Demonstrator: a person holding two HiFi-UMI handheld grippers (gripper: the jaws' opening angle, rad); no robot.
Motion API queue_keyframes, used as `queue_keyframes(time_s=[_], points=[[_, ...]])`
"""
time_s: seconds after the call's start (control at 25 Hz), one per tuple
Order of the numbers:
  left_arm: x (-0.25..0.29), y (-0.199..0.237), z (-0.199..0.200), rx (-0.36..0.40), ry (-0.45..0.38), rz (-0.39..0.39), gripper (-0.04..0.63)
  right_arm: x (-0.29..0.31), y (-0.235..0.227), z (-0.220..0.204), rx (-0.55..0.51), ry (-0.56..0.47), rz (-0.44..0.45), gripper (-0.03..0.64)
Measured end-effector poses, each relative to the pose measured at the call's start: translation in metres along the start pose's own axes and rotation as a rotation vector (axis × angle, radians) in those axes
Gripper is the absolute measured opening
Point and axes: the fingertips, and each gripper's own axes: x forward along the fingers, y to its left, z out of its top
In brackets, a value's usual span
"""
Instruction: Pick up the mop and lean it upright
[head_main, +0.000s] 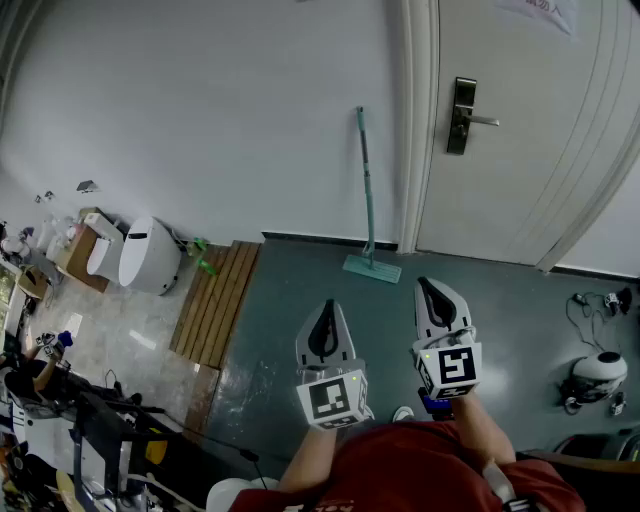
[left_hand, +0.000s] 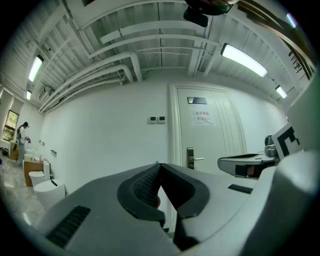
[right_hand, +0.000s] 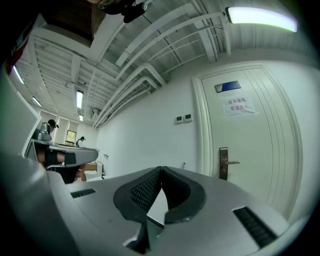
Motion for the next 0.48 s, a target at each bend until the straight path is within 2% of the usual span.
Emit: queue_keyframes(time_s=[0.48], points=[[0.012, 0.006, -0.006, -0.035, 0.011, 0.001, 0.012, 0.017, 0.002, -0.010, -0.004, 0.029, 0.000, 0.018]])
